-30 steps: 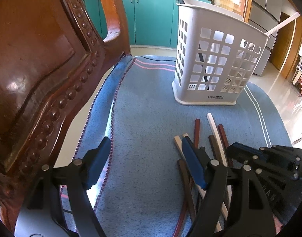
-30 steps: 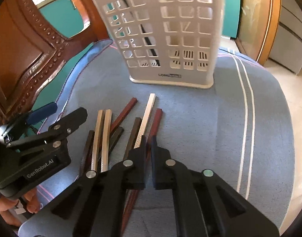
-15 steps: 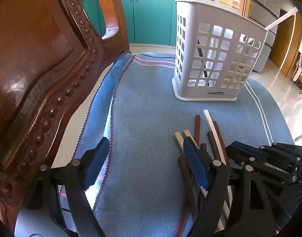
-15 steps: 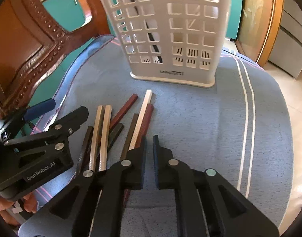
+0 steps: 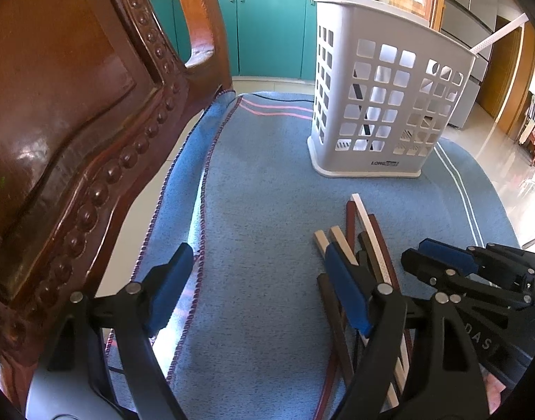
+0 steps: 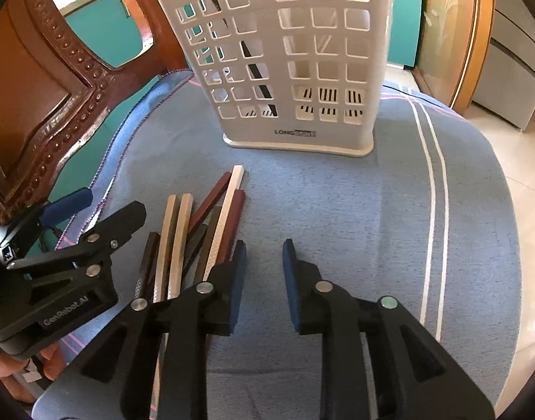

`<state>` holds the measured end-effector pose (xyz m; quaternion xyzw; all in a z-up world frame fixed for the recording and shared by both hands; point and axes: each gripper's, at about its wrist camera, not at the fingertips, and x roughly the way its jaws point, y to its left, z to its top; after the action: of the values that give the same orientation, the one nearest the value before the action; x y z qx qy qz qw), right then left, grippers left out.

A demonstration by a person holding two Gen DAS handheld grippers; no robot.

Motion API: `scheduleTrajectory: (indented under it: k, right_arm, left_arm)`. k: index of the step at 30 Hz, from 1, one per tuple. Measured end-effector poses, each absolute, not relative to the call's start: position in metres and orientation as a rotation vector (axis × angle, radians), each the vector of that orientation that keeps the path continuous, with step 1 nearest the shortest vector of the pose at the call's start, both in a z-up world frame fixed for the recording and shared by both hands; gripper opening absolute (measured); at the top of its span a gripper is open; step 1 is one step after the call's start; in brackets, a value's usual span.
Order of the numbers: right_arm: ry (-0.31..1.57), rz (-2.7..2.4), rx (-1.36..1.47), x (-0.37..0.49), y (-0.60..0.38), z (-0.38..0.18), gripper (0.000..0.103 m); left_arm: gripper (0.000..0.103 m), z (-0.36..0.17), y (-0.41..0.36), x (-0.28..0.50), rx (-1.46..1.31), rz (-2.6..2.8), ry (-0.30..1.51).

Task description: Organize utensils

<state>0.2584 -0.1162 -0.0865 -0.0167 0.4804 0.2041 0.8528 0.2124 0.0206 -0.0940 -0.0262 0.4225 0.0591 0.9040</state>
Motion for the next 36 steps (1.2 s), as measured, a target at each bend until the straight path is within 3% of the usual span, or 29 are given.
scheduleTrajectory:
  k: [4, 19, 20, 21, 22, 25, 31, 33, 36]
  right_arm:
    - [1.003, 0.463, -0.037, 0.255, -0.113, -0.084, 0.03]
    - [1.0, 0.432, -0.236, 0.255, -0.085, -0.089, 0.03]
    - [0.999, 0.427, -0.237, 0.254, -0.084, -0.089, 0.028]
    - [0.999, 0.421, -0.24, 0.254, -0.084, -0.088, 0.016]
    - [1.003, 0.414, -0.237, 0.255, -0.086, -0.088, 0.012]
    - [1.025, 0.392, -0.19, 0.262, -0.104, -0.086, 0.007]
    - [1.036, 0.334, -0.125, 0.273, -0.131, -0.085, 0.007]
    - [1.031, 0.33, -0.137, 0.272, -0.13, -0.085, 0.007]
    - [1.025, 0.322, -0.151, 0.271, -0.128, -0.085, 0.007]
  left_arm:
    - [0.078, -0.095, 0.02, 0.213, -0.058, 0.116, 0.877]
    - [0.075, -0.105, 0.017, 0.216, -0.04, 0.136, 0.896]
    - [0.075, -0.106, 0.016, 0.218, -0.042, 0.131, 0.9]
    - [0.075, -0.108, 0.016, 0.218, -0.043, 0.128, 0.903]
    - [0.075, -0.109, 0.015, 0.218, -0.045, 0.124, 0.904]
    - [0.075, -0.108, 0.012, 0.22, -0.069, 0.096, 0.901]
    - [0.074, -0.114, 0.005, 0.228, -0.136, 0.011, 0.931]
    - [0.069, -0.116, 0.003, 0.229, -0.153, -0.009, 0.931]
    - [0.045, -0.118, 0.003, 0.232, -0.205, -0.066, 0.944]
